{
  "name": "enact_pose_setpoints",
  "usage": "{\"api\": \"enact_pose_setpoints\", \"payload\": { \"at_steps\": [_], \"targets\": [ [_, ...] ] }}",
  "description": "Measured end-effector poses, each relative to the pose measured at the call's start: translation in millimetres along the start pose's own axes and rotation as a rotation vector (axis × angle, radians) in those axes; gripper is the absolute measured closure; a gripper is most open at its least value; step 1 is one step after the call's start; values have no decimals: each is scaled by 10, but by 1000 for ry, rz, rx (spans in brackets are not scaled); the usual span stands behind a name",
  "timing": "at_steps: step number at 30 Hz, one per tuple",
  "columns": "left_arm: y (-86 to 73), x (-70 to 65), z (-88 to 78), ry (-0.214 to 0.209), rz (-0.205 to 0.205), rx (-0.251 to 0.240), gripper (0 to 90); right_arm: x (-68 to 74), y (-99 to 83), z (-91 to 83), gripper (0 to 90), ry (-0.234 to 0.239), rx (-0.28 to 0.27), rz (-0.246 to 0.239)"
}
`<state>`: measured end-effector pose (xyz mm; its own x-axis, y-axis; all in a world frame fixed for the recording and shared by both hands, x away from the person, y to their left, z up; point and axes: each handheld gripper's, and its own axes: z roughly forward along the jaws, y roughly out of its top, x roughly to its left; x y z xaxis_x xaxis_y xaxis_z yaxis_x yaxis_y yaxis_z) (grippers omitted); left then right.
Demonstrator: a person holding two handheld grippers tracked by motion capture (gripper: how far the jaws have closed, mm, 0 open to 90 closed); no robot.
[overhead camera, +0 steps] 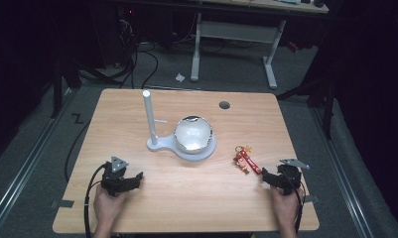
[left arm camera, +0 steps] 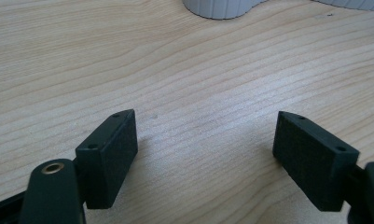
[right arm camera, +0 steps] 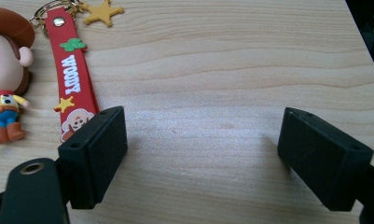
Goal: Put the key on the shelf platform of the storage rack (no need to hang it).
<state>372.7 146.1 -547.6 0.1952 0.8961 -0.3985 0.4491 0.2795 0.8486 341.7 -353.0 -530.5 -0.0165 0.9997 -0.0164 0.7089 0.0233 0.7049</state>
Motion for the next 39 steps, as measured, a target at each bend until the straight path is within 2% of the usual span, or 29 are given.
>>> {"api": "enact_pose_setpoints", "payload": {
  "at_steps": [11,14,16,19,20,27,29,32,35,39],
  "targets": [
    [0,0,0,0,0,0,223,-14,-5,-4,171,10,-5,-3],
    [0,-1,1,0,-1,-1,223,-21,6,-16,184,15,11,-14],
    [0,-1,1,0,-1,-1,223,-14,6,-33,247,12,8,-10],
    [0,-1,1,0,-1,-1,223,-18,1,-45,282,18,2,-7],
    [0,0,0,0,0,0,223,-25,-4,-65,299,39,-4,5],
    [0,-1,1,0,-1,-1,223,-23,-17,-183,348,85,-39,14],
    [1,-1,1,0,-1,-1,223,-1,-24,-263,357,115,-52,8],
    [1,0,0,0,0,0,223,24,-21,-337,357,131,-69,-3],
    [0,-1,1,0,-2,-1,223,47,-13,-376,354,148,-79,-9],
    [0,-1,1,0,-2,-1,223,163,18,-380,332,174,-65,-30]
  ]
}}
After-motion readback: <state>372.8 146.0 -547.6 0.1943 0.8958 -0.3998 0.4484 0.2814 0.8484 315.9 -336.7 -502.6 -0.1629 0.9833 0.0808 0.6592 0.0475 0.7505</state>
